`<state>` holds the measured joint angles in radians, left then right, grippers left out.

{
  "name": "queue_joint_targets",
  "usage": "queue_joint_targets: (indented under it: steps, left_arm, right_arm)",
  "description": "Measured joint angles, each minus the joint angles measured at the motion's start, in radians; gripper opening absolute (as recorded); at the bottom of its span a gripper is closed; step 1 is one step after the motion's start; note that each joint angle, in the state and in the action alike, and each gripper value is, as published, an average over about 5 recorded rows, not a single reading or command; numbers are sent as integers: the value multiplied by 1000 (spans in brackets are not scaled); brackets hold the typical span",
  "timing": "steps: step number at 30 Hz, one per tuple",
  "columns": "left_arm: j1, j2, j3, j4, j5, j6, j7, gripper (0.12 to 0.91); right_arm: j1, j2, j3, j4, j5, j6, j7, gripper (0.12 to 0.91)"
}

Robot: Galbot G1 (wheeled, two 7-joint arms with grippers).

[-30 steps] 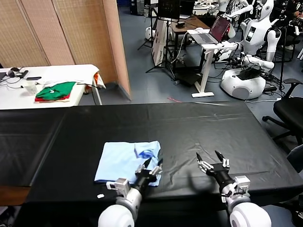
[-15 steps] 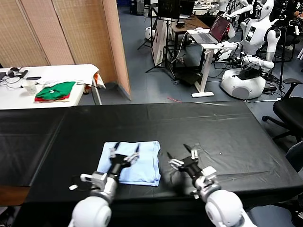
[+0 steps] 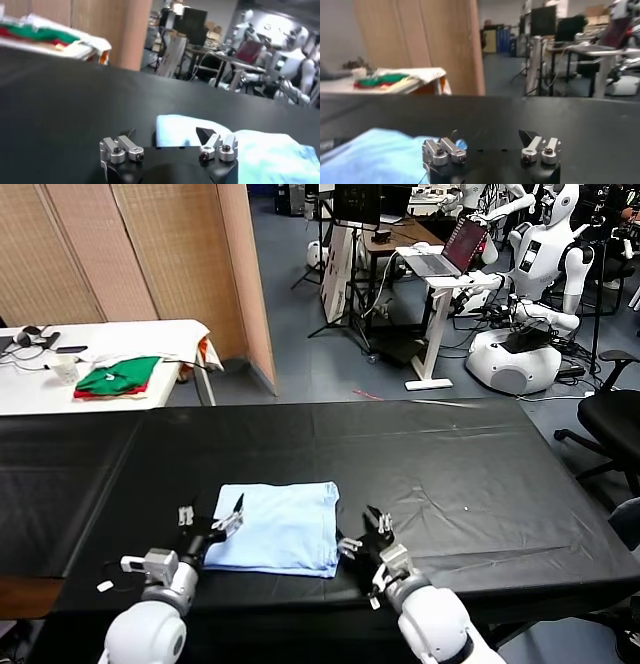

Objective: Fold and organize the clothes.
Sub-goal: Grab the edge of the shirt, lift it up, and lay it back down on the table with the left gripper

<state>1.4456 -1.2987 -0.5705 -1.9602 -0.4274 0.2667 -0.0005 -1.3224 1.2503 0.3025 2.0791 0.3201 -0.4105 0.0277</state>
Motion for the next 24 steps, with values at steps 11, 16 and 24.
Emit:
queue_joint_targets:
  steps: [11,16,24]
  left_arm:
    - [-9,-27,-57,60,-243,36,16,907]
    - [-9,-35,-61,57,-319,56,17,907]
    - [-8,-50,-70,71,-389,70,13,789]
  right_arm:
    - [-60,11,84,62,37,26,-2,907]
    - [-66,17,91,66,37,29,-2,907]
    - [-73,20,96,73,37,35,-2,907]
